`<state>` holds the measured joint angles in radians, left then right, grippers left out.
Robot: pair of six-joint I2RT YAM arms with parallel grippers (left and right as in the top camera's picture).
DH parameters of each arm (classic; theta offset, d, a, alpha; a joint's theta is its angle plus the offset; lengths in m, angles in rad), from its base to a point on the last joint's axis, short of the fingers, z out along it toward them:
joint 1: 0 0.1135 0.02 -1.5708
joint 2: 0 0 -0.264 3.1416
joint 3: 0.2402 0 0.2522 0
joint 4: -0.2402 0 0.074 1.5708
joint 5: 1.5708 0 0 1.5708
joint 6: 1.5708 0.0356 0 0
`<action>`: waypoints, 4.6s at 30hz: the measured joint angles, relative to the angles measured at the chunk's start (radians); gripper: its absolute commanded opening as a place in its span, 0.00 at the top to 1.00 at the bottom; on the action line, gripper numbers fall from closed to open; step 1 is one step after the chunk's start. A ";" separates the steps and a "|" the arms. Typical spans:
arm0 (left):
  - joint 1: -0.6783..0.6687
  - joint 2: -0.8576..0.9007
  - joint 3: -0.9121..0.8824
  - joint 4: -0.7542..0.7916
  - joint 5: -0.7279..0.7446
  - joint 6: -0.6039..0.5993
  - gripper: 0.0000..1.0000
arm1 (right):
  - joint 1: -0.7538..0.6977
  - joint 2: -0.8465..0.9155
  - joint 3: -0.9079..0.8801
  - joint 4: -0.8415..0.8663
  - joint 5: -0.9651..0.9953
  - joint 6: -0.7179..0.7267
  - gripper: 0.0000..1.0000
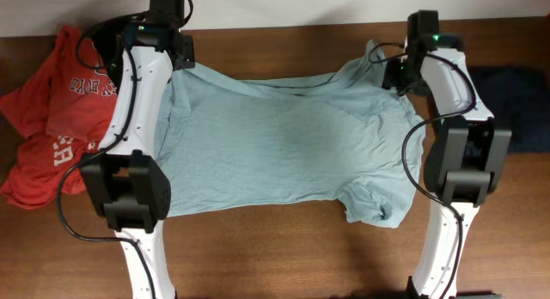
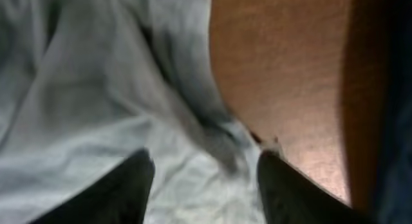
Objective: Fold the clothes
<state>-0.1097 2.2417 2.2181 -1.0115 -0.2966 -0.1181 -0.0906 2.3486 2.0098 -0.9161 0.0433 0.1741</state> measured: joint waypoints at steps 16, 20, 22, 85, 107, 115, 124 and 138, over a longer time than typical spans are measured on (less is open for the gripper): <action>0.000 0.022 0.000 0.006 0.000 0.000 0.99 | -0.006 0.002 -0.029 0.078 0.013 0.005 0.73; 0.000 0.032 0.000 0.006 0.000 0.000 0.99 | -0.006 0.002 -0.065 0.098 0.013 0.006 0.91; 0.000 0.032 0.000 0.007 0.000 0.000 0.99 | -0.006 0.003 -0.083 0.099 0.013 0.010 0.96; 0.000 -0.975 0.474 -0.377 0.065 0.012 0.99 | -0.007 -1.249 0.687 -0.730 -0.024 0.080 0.95; 0.000 -0.927 0.318 -0.391 0.065 0.012 0.99 | -0.007 -1.224 0.570 -0.776 0.002 0.085 0.96; 0.000 -0.842 0.202 -0.410 0.064 0.007 0.99 | -0.007 -1.035 0.489 -0.749 0.002 0.079 0.96; 0.000 -0.621 0.072 -0.273 0.062 -0.011 0.99 | -0.007 -0.702 0.484 -0.645 -0.030 0.039 0.96; 0.000 -0.204 0.055 -0.012 0.037 -0.022 0.99 | 0.001 -0.214 0.473 -0.354 -0.177 -0.003 0.96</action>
<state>-0.1097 2.0373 2.2726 -1.0237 -0.2592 -0.1402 -0.0898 2.1349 2.4828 -1.2701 -0.1337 0.1711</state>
